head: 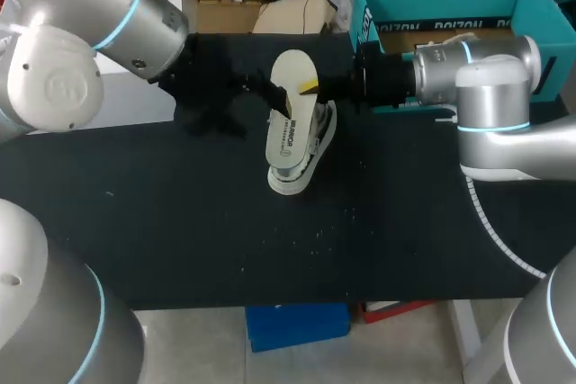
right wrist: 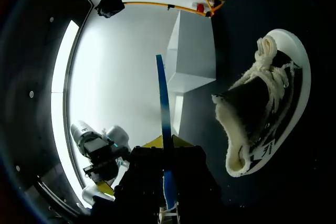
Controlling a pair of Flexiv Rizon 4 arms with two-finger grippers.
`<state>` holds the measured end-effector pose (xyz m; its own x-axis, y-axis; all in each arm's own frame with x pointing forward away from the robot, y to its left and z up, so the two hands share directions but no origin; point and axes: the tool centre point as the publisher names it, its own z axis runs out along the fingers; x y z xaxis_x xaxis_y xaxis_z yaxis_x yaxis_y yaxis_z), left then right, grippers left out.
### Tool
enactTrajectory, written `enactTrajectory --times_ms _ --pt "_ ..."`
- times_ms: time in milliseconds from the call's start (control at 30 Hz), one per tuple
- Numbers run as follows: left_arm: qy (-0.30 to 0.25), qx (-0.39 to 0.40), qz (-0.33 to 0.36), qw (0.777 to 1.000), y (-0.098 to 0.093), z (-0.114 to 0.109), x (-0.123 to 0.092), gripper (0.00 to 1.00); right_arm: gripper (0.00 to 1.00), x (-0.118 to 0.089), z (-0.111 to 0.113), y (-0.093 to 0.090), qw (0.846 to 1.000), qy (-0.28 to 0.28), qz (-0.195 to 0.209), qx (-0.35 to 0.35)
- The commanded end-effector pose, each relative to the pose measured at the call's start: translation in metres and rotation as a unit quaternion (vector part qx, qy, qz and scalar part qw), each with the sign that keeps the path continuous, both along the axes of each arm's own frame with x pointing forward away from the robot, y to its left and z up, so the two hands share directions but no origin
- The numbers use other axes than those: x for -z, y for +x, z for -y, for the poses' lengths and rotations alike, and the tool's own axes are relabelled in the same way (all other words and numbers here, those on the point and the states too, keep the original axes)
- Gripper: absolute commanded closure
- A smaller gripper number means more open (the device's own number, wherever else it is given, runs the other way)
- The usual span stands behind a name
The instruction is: Take the shoe out of the shoebox, open the shoe tongue, remove and reinsert the insole, then place the shoe into the shoebox
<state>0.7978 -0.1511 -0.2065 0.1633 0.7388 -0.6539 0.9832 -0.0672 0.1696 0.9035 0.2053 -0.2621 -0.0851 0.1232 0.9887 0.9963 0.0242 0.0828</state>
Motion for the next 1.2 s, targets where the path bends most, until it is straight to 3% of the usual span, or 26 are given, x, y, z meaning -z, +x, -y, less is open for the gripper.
enactTrajectory --times_ms 33,233,400,500,800,1200 --pt "-0.427 -0.007 0.005 0.904 -0.004 -0.006 0.007 0.00 1.00 0.000 -0.001 0.000 1.000 0.000 0.000 0.000" --pt "-0.427 -0.007 0.005 0.904 -0.004 -0.006 0.007 0.00 1.00 0.000 -0.001 0.000 1.000 0.000 0.000 0.000" --pt "-0.525 -0.004 -0.009 0.851 0.002 -0.004 0.018 0.00 1.00 0.000 -0.001 0.000 1.000 0.000 0.000 0.000" --pt "-0.544 -0.009 -0.005 0.839 0.007 -0.009 0.019 0.00 1.00 0.000 -0.001 0.000 1.000 0.000 0.000 0.000" --pt "-0.547 -0.007 0.008 0.837 0.027 -0.018 0.023 0.00 1.00 0.000 -0.001 0.000 1.000 0.000 0.000 0.000" --pt "-0.512 0.004 0.003 0.859 0.051 -0.015 0.028 0.00 1.00 0.000 -0.001 0.000 1.000 0.000 0.000 0.000"
